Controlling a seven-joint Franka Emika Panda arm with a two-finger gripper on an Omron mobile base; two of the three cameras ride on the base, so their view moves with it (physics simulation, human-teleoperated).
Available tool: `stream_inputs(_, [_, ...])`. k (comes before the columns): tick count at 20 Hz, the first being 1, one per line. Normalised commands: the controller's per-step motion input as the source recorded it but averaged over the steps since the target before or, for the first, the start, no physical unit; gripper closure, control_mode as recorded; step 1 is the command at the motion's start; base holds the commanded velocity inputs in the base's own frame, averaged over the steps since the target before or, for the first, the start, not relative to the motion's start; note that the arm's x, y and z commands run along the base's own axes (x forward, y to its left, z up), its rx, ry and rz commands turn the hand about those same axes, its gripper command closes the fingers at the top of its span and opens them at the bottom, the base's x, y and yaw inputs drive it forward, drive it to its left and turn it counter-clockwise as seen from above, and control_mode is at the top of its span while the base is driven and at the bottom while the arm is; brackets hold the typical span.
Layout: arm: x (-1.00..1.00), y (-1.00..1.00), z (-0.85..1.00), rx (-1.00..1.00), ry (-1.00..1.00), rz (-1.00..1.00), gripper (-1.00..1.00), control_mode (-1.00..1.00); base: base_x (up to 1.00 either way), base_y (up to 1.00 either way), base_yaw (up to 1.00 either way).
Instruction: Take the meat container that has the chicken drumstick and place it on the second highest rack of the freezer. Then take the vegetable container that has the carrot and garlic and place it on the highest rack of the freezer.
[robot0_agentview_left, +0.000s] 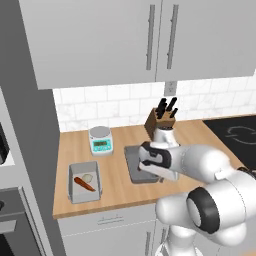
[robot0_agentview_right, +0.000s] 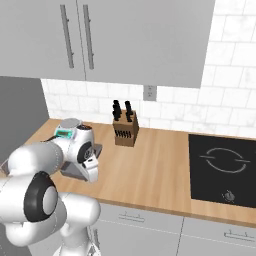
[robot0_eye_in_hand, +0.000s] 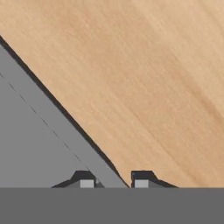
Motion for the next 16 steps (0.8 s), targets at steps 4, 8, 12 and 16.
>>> stream_inputs(4, [-0.59, 0.0, 0.89, 0.05, -0.18, 0.0, 1.0, -1.0, 0.0, 0.0, 0.0])
stream_inputs(8, [-0.67, 0.0, 0.99, 0.0, -0.13, 0.0, 1.0, -1.0, 0.0, 0.0, 0.0])
stream_inputs(12, [-0.4, 0.0, 0.92, 0.0, 0.0, 0.0, 1.0, -1.0, 0.0, 0.0, 0.0])
stream_inputs(16, [-0.36, 0.0, 0.76, 0.0, 0.0, 0.0, 1.0, -1.0, 0.0, 0.0, 0.0])
